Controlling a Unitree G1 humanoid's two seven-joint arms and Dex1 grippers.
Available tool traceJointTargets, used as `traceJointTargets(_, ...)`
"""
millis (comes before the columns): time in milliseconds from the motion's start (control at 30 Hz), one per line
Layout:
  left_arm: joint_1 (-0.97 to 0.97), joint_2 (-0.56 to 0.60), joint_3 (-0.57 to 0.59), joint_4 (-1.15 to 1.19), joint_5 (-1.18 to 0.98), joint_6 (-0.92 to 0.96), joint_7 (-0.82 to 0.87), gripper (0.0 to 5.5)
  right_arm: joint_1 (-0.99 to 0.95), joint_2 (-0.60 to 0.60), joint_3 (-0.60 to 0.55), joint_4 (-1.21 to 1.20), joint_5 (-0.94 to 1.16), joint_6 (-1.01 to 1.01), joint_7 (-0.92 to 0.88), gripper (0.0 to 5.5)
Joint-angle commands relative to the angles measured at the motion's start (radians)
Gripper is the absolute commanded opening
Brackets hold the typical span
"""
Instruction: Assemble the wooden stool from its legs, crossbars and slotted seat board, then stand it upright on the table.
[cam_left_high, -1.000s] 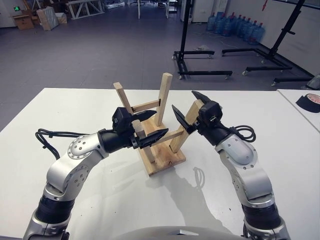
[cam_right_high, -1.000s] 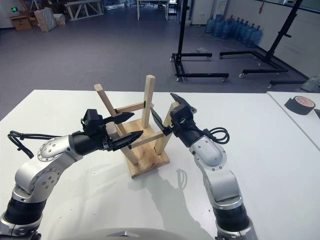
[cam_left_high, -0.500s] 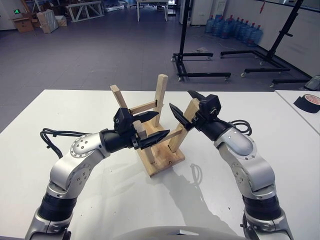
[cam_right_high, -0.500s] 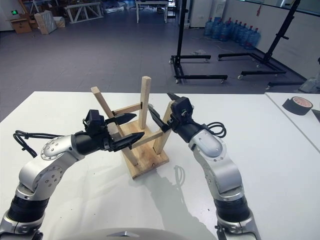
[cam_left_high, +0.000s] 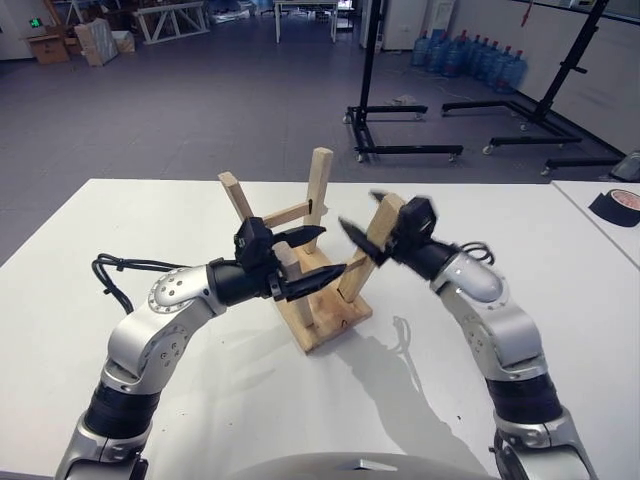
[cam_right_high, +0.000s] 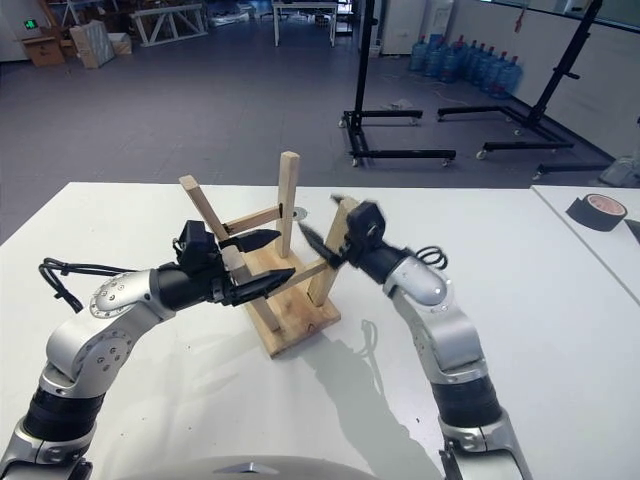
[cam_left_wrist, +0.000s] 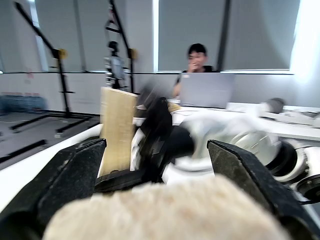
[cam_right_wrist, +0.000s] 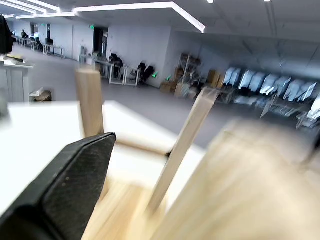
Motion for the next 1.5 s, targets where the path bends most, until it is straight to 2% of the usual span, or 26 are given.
traceJointTargets(33,-0.014,0.004,0.016,-0.019,-0.019,0.019,0.005,3.70,-0.023,0.001,0.004,0.004,-0.017,-0.015,0.016,3.92)
traceJointTargets(167,-0.005,0.015,0.039,-0.030,-0.031,0.022,-0.002,3.70,-0.053,0.003,-0.012,0.012,-0.041,-0.045,0.001,3.92)
traceJointTargets(333,0.011,0.029,0.084,-0.068,-0.096,0.020,-0.029,3.70,-0.068,-0.051,0.001,0.083,-0.151,-0.136,0.020,3.92)
traceJointTargets(567,-0.008,0.009,0.249,-0.084,-0.374,0.038,-0.002,3.70,-0.136,-0.152,0.050,0.289,-0.345,-0.350,0.055,3.92)
traceJointTargets(667,-0.016,0.012,0.275,-0.089,-0.429,0.036,0.004,3.70,-0.235,-0.186,0.092,0.429,-0.484,-0.508,0.011,3.92)
traceJointTargets(833,-0.005,0.011,0.257,-0.106,-0.456,0.038,0.003,3.70,-0.437,-0.184,0.107,0.658,-0.590,-0.675,-0.133,3.92)
traceJointTargets(967,-0.010,0.013,0.242,-0.101,-0.446,0.036,0.004,3.70,-0.523,-0.169,0.062,0.803,-0.526,-0.711,-0.106,3.92)
traceJointTargets(1133,-0.007,0.020,0.238,-0.095,-0.436,0.033,-0.007,3.70,-0.459,-0.144,0.017,0.846,-0.400,-0.642,0.012,3.92)
traceJointTargets(1267,0.003,0.025,0.247,-0.102,-0.440,0.034,-0.007,3.70,-0.381,-0.127,-0.049,0.728,-0.282,-0.558,0.048,3.92)
traceJointTargets(1500,0.026,0.021,0.253,-0.101,-0.438,0.027,-0.005,3.70,-0.341,-0.126,-0.240,0.391,0.003,-0.296,0.057,3.92)
